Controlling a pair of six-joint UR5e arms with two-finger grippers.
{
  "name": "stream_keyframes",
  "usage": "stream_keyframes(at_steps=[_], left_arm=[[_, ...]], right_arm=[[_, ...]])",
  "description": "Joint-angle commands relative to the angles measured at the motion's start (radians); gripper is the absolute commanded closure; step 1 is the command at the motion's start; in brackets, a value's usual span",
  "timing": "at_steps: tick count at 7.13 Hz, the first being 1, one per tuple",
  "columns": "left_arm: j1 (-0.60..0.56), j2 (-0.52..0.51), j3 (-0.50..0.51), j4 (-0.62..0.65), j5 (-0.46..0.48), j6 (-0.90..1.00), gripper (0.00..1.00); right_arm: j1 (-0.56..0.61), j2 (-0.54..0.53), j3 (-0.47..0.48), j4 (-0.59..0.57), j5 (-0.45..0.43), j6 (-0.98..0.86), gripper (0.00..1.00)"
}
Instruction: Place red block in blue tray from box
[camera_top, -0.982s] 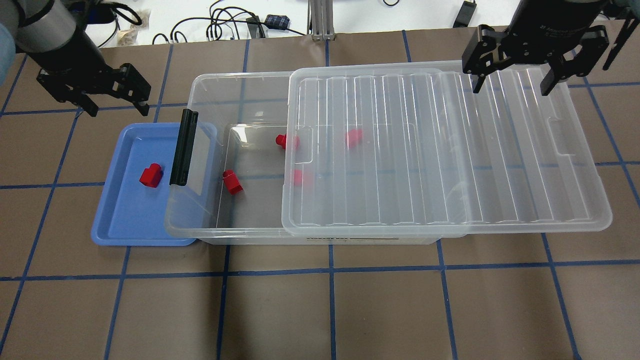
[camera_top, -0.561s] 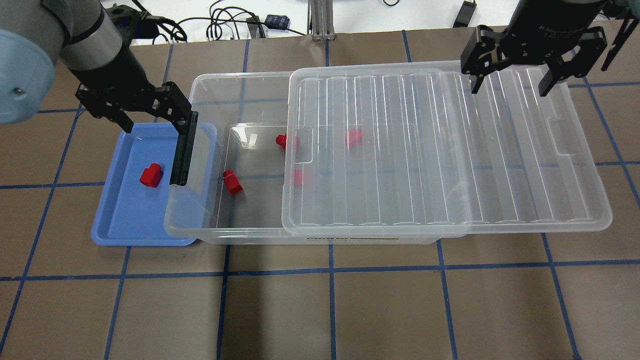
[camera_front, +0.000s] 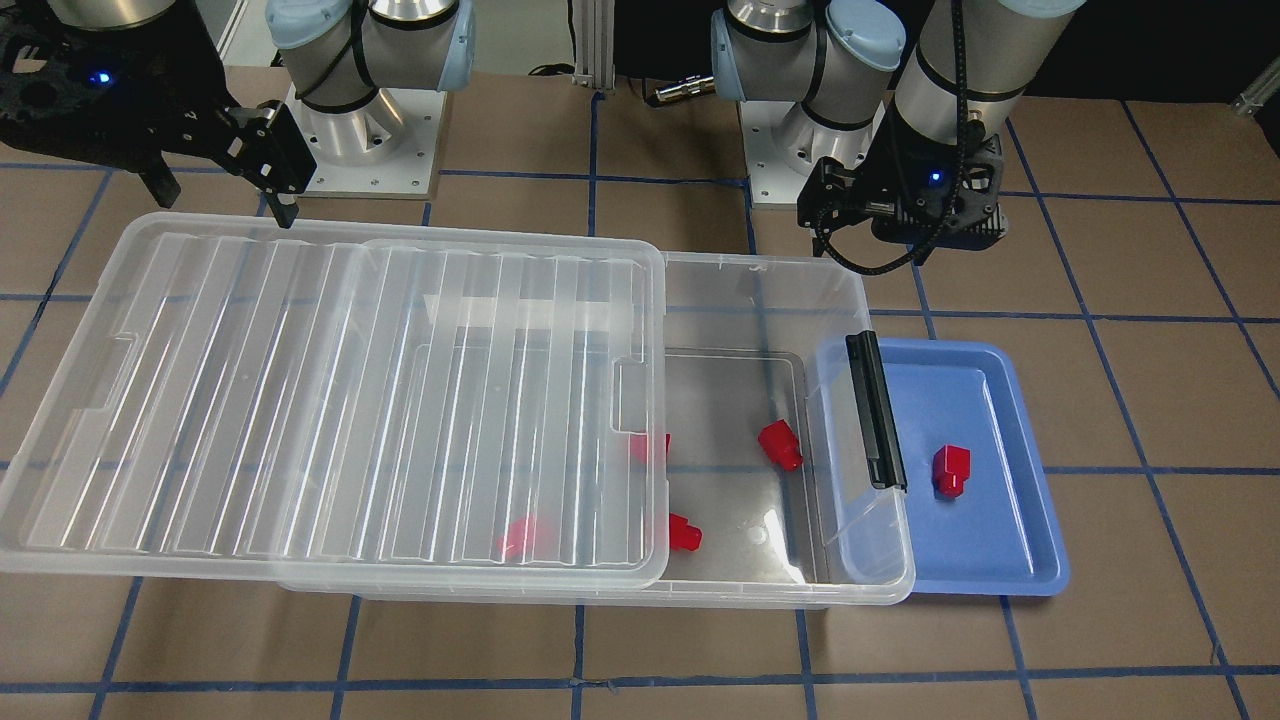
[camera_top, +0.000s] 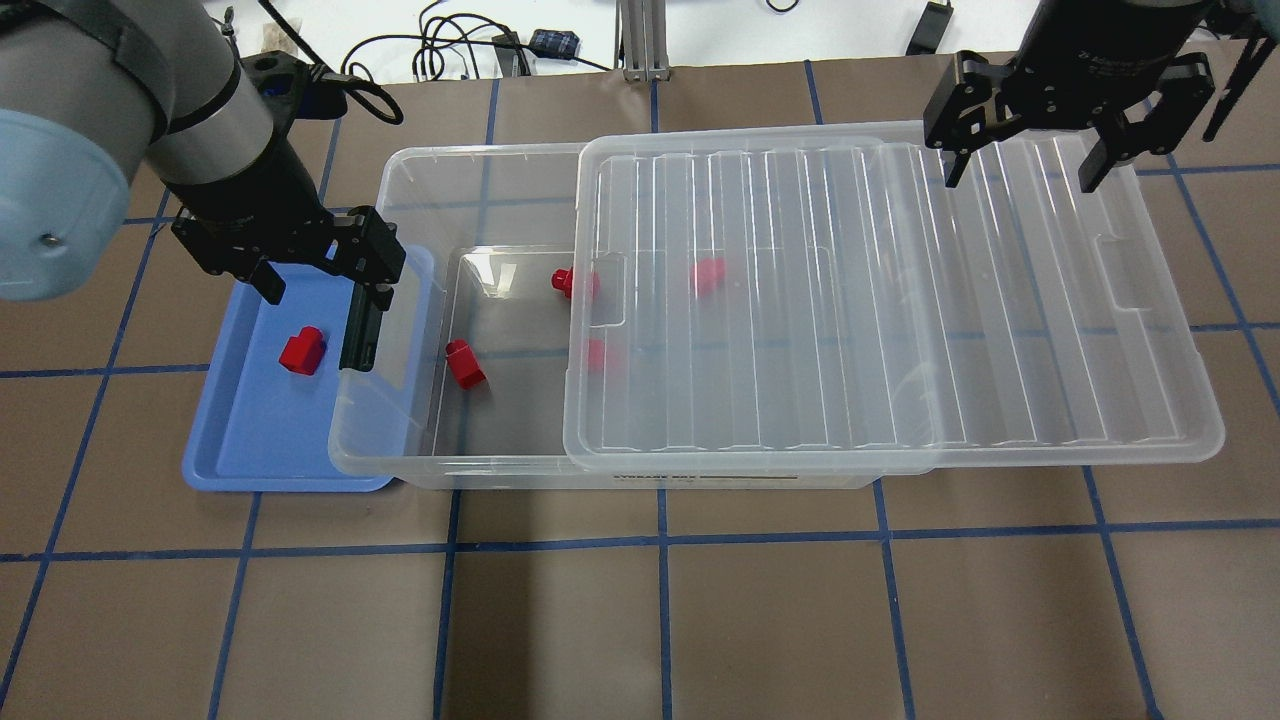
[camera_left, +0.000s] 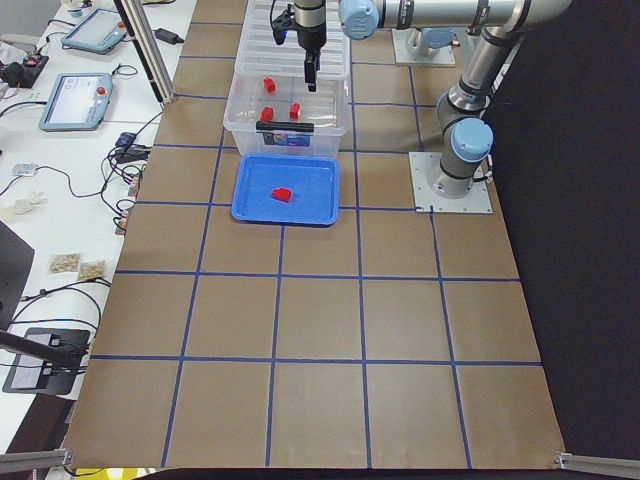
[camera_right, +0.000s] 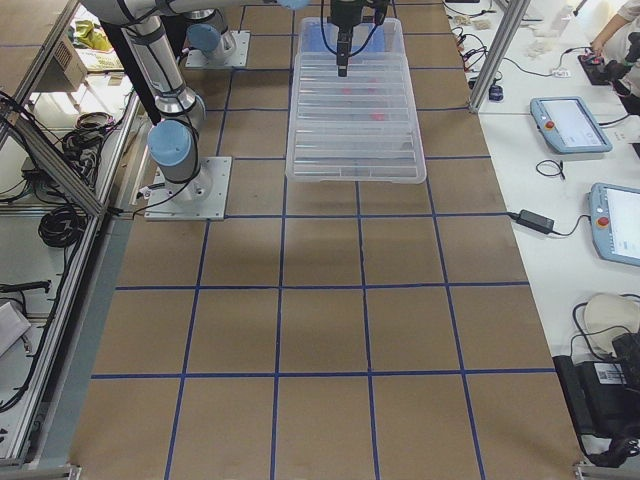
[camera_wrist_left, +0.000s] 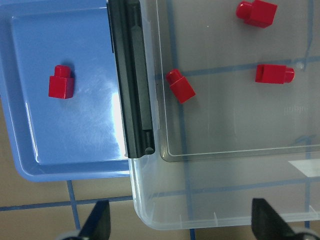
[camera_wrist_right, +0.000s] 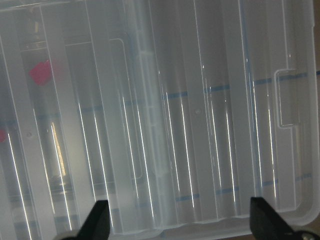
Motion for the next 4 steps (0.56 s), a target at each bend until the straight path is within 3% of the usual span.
stream_keyframes(at_steps=[1,4], left_arm=[[0.011,0.004,-0.002,0.001,-0.010,0.014,0.00],[0.013,0.013,-0.002,0.001,-0.014,0.014,0.00]], right_arm=[[-0.116,0.013,0.003,-0.011,-0.008,-0.129,0.00],[-0.377,0.109,0.036,-0.040,0.006,-0.483,0.00]])
